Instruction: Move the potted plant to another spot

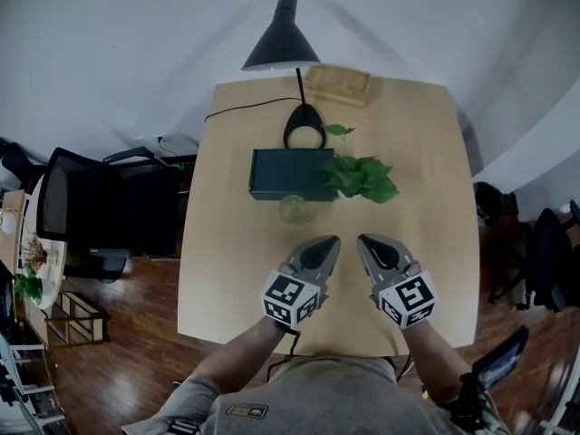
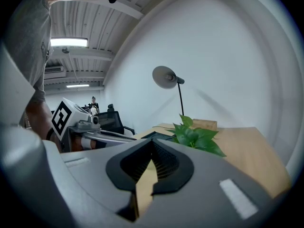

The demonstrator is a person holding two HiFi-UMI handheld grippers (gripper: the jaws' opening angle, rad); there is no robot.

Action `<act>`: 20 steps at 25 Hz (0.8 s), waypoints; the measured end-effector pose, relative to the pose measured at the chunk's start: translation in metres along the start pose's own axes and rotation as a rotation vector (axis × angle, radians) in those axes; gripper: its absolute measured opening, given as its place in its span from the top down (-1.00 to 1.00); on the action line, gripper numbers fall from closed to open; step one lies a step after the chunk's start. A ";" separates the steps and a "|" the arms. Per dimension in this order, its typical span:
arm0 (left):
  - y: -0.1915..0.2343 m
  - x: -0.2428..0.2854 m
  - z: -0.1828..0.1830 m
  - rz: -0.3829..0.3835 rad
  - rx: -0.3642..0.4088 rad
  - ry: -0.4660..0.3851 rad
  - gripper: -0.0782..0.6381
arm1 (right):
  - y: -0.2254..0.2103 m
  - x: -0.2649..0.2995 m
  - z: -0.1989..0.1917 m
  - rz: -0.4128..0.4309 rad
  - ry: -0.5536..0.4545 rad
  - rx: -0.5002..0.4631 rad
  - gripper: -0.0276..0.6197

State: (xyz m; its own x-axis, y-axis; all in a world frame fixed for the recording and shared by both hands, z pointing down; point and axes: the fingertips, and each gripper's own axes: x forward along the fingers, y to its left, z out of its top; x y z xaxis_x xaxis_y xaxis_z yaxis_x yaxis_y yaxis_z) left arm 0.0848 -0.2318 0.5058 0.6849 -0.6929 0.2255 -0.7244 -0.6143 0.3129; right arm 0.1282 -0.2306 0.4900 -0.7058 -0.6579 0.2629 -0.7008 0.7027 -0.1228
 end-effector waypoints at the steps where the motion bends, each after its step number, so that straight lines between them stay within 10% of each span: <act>1: 0.004 0.006 -0.005 0.005 -0.005 0.011 0.78 | -0.005 0.004 -0.006 0.004 0.012 0.001 0.90; 10: 0.042 0.062 -0.061 0.043 -0.050 0.144 0.52 | -0.047 0.048 -0.067 0.049 0.124 0.012 0.85; 13: 0.057 0.075 -0.084 0.069 -0.053 0.180 0.35 | -0.060 0.061 -0.092 0.040 0.171 0.024 0.42; 20: 0.072 0.095 -0.104 0.080 -0.079 0.206 0.29 | -0.087 0.075 -0.125 0.035 0.220 0.042 0.26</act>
State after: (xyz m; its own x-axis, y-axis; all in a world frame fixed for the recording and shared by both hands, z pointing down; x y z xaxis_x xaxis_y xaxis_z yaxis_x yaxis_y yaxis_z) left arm 0.1060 -0.3024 0.6454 0.6326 -0.6416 0.4338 -0.7745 -0.5234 0.3553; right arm 0.1495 -0.3072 0.6401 -0.6930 -0.5552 0.4598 -0.6834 0.7090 -0.1740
